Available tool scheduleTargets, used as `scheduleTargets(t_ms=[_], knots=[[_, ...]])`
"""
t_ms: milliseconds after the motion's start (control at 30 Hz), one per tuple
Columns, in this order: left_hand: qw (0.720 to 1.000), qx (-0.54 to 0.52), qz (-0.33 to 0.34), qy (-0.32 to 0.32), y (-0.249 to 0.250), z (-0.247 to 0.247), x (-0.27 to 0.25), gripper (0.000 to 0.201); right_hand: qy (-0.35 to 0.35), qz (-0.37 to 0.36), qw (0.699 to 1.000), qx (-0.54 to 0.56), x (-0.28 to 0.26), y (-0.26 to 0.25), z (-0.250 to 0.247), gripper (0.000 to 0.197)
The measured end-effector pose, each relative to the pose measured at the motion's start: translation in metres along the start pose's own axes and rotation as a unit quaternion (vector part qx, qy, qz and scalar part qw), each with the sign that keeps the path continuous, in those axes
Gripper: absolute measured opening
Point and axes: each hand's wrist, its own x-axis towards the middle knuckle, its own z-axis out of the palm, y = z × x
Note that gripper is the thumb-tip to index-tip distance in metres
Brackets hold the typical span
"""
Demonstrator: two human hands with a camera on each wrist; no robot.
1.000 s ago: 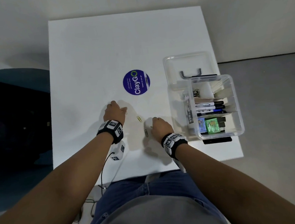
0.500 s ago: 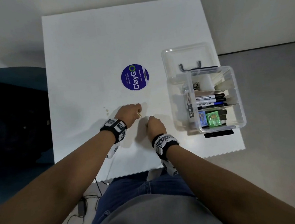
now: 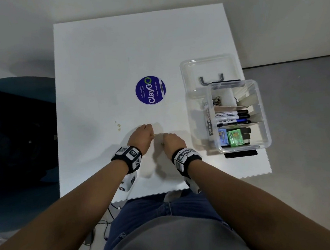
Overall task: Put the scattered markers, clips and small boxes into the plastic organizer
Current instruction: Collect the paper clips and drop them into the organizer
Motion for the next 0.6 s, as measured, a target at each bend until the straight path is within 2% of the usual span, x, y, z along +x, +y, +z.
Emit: scheduleTargets(t_ms=[133, 200, 333, 467, 600], knots=[[0.992, -0.11, -0.03, 0.057, 0.025, -0.016, -0.006, 0.008, 0.056, 0.014, 0.99, 0.125, -0.007, 0.012, -0.036, 0.017], [0.979, -0.177, -0.031, 0.092, 0.057, -0.032, -0.004, 0.007, 0.109, -0.001, 0.974, 0.2, -0.018, 0.026, -0.067, 0.009], [0.951, -0.276, -0.012, 0.139, 0.117, -0.054, 0.007, 0.01, 0.191, -0.006, 0.933, 0.306, -0.041, 0.057, -0.12, 0.009], [0.943, -0.296, 0.063, 0.137, 0.203, -0.065, 0.036, 0.009, 0.291, 0.038, 0.903, 0.313, -0.057, 0.117, -0.181, 0.014], [0.951, -0.264, 0.104, 0.123, 0.273, -0.054, 0.064, 0.008, 0.334, 0.089, 0.905, 0.247, -0.05, 0.163, -0.218, 0.01]])
